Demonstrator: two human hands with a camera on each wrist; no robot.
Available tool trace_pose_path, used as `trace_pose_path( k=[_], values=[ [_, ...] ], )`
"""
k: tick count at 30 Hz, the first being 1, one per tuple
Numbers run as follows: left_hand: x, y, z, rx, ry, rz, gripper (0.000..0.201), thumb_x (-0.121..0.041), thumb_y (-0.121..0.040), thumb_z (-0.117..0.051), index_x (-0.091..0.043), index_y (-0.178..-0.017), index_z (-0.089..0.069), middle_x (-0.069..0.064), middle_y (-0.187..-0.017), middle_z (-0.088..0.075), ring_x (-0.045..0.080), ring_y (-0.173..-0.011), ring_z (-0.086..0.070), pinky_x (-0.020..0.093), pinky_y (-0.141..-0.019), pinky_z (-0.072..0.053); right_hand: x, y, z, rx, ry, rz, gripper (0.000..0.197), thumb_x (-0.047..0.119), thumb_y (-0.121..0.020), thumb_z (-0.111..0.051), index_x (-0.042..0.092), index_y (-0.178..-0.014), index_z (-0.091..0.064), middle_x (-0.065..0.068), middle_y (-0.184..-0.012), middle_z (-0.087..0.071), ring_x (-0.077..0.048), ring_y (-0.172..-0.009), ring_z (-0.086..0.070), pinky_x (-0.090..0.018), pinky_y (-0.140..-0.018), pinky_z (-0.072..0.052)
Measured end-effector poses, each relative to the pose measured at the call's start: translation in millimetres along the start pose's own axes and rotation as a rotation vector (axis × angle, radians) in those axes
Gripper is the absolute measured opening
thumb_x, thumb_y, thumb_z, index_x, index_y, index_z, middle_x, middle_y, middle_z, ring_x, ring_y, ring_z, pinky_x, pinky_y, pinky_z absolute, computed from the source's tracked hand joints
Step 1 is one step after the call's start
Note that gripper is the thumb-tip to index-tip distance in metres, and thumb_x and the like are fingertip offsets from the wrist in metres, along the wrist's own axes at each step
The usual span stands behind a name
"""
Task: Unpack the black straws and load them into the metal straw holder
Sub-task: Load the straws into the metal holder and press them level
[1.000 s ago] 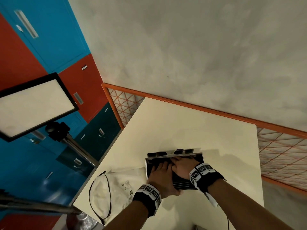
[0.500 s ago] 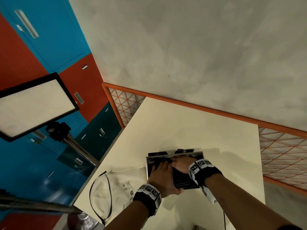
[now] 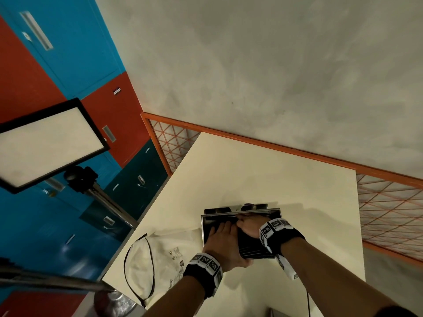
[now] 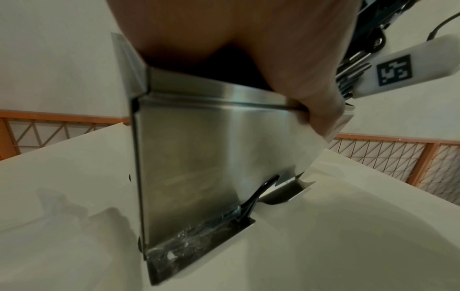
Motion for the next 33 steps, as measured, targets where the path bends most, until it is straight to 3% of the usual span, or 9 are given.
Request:
trace_pose_path(
  k=[6,10,14,20,26,29,33],
  values=[
    [1,-2,2,0.021,0.009,0.0,0.102,-0.075,-0.065,-0.066,-0.017,-0.144,-0.038,0.002,-0.138,-0.047,0.026,-0.13,-0.041,0.044,-0.112,-0.031,-5,-2,-2,-0.011,-0.119,-0.044,0.045,0.022,-0.108,-0.027,0.002,-0.146,-0.04,-0.015,-0.155,-0.035,-0.028,-0.143,-0.031,-0.034,-0.114,-0.021],
    [1,0,-1,0.004,0.015,0.003,0.102,-0.076,-0.064,-0.064,-0.017,-0.143,-0.039,0.001,-0.137,-0.048,0.025,-0.129,-0.042,0.043,-0.112,-0.032,-3,-4,-5,0.01,-0.008,-0.01,0.045,0.03,-0.107,-0.028,0.012,-0.146,-0.041,-0.007,-0.156,-0.034,-0.024,-0.142,-0.032,-0.031,-0.115,-0.02],
    [1,1,-2,-0.004,0.0,0.007,0.1,-0.076,-0.063,-0.063,-0.017,-0.141,-0.04,0.0,-0.135,-0.049,0.024,-0.127,-0.043,0.044,-0.111,-0.033,-5,-7,-7,0.019,-0.01,-0.029,0.05,0.04,-0.104,-0.027,0.024,-0.151,-0.032,-0.002,-0.161,-0.026,-0.023,-0.146,-0.027,-0.037,-0.12,-0.018],
    [0,1,-1,-0.004,0.01,0.008,0.102,-0.077,-0.063,-0.064,-0.017,-0.142,-0.04,0.001,-0.137,-0.048,0.024,-0.128,-0.042,0.044,-0.112,-0.032,-1,-3,-5,-0.003,0.032,0.014,0.046,0.032,-0.106,-0.028,0.016,-0.147,-0.041,-0.004,-0.158,-0.033,-0.021,-0.143,-0.031,-0.032,-0.116,-0.021],
    [2,-1,-2,-0.012,0.006,0.007,0.101,-0.079,-0.061,-0.061,-0.018,-0.139,-0.041,0.0,-0.134,-0.049,0.024,-0.126,-0.043,0.043,-0.11,-0.033,3,-2,-1,-0.006,0.038,0.048,0.045,0.025,-0.107,-0.03,0.006,-0.146,-0.042,-0.012,-0.155,-0.038,-0.027,-0.141,-0.035,-0.029,-0.111,-0.025],
    [3,-3,-3,-0.006,0.021,0.004,0.101,-0.078,-0.061,-0.061,-0.018,-0.139,-0.04,0.001,-0.136,-0.046,0.025,-0.127,-0.041,0.043,-0.111,-0.033,3,-3,3,-0.054,0.061,0.071,0.043,0.03,-0.104,-0.032,0.013,-0.142,-0.046,-0.011,-0.149,-0.046,-0.027,-0.133,-0.045,-0.032,-0.107,-0.033],
    [2,-1,-2,-0.028,0.069,-0.025,0.097,-0.075,-0.06,-0.063,-0.019,-0.136,-0.042,0.001,-0.131,-0.043,0.023,-0.122,-0.04,0.04,-0.108,-0.038,3,-1,0,-0.015,0.075,0.086,0.049,0.033,-0.104,-0.03,0.023,-0.152,-0.031,-0.005,-0.159,-0.03,-0.025,-0.143,-0.033,-0.038,-0.116,-0.026]
  ],
)
Point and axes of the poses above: each hand's wrist, its own y-axis away from the middle knuckle, its own z-axis out of the back of the hand, x = y × z, the point moved 7 cm from there along -y, towards the middle knuckle
